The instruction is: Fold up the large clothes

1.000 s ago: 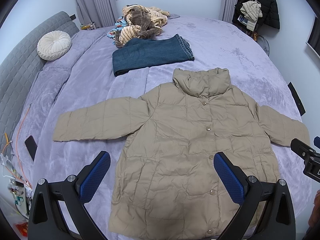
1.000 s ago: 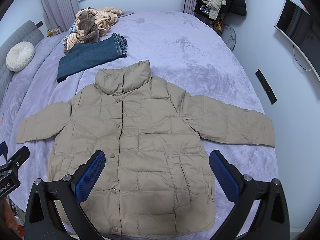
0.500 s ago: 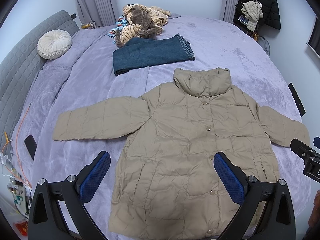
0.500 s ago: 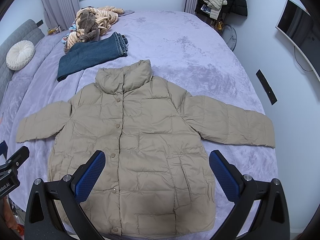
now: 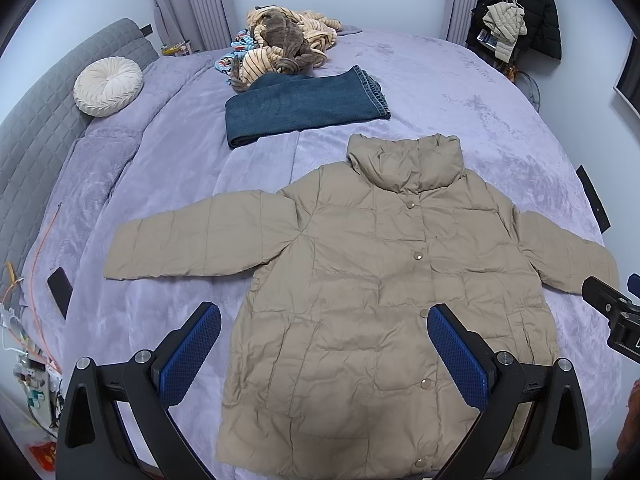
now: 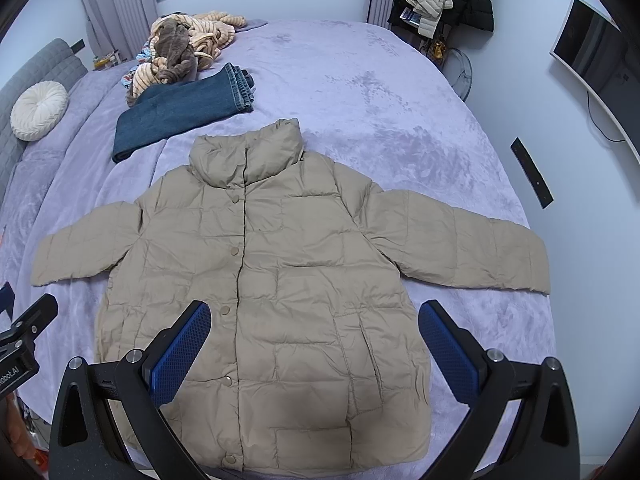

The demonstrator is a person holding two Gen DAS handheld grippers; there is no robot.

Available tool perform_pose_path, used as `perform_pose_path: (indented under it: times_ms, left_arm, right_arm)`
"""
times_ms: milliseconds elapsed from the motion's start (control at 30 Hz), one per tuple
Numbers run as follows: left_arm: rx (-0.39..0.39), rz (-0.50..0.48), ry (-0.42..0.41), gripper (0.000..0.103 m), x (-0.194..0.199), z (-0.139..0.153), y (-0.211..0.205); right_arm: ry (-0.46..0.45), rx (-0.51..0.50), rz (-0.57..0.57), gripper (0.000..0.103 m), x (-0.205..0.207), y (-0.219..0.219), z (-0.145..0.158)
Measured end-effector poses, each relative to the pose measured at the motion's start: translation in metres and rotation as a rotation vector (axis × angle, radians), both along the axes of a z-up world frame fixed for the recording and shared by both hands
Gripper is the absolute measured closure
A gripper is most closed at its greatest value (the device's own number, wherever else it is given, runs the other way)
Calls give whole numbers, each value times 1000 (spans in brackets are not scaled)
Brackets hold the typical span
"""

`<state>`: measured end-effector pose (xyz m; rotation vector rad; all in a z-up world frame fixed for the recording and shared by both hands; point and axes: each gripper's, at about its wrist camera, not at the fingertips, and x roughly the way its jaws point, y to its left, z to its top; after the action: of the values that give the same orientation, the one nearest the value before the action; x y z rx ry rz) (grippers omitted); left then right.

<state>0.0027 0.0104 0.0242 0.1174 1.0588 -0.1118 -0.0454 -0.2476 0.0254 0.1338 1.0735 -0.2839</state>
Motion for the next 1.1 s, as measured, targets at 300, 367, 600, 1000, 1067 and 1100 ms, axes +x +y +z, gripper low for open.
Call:
perform_pose_path:
  times_ms: [300,367,600,1000,1067,1100]
  left_arm:
    - [-5,2,4,0,-1,0,-1]
    - [-5,2,5,0,-1,0,-1]
    - [-21,6,29,0,-3,-12,5]
    - [-48,51,78,0,28,-36,50]
    - [-66,68,99,0,35,-48,64]
    - [-84,74,114,0,39,-56,72]
  right_arm:
    - [5,-3,-2,0,0,-1,-3]
    - [8,-4,-2,0,0,-1,-5]
    - [28,-11,-4,0,3,5,-8]
    - [78,18,11,0,29,30,-29]
    - [85,44,17,0,36,36,-38]
    - [87,59,17,0,40,39,-43]
